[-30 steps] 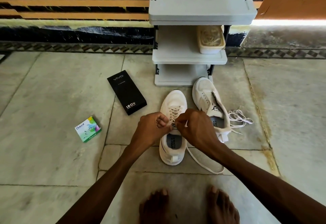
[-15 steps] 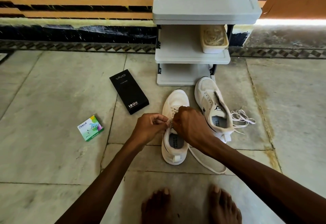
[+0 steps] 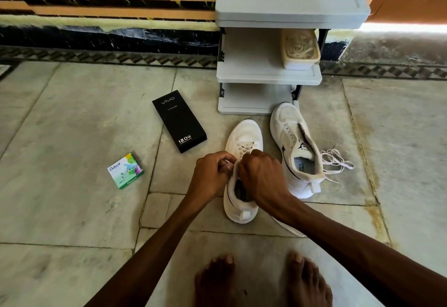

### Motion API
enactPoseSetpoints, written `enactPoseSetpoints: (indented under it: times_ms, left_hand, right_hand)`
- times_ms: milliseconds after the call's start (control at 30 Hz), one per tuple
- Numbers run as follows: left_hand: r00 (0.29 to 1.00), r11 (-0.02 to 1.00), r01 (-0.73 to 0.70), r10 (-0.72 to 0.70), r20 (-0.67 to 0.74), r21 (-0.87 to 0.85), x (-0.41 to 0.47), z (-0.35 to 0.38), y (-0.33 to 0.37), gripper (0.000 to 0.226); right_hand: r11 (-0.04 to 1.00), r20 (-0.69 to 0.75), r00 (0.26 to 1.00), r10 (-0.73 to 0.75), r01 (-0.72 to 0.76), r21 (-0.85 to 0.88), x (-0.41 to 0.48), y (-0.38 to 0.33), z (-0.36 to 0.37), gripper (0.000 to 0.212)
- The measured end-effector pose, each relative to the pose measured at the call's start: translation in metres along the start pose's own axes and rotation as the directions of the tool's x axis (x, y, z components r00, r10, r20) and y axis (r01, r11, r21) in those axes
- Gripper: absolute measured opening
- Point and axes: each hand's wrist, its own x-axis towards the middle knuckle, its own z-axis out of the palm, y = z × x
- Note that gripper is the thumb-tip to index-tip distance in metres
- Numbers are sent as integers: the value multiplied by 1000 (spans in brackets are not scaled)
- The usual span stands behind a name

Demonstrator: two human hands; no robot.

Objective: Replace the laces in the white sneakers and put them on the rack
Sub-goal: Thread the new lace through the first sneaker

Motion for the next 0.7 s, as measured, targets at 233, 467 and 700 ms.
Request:
enactPoseSetpoints:
  times_ms: [233, 467, 700]
  left_hand:
    - [993, 989, 98, -89, 79, -111, 7, -2, -3, 14]
    - [987, 981, 113, -93, 131, -160, 12, -7, -2, 7]
    - [987, 992, 66, -50, 152, -105, 14, -8, -5, 11]
  right_hand:
    - [995, 46, 995, 90, -92, 47, 3, 2, 3, 13]
    - [989, 67, 987, 145, -146, 7, 12, 3, 0, 6]
    - [963, 137, 973, 185, -207, 172, 24, 23, -3, 17]
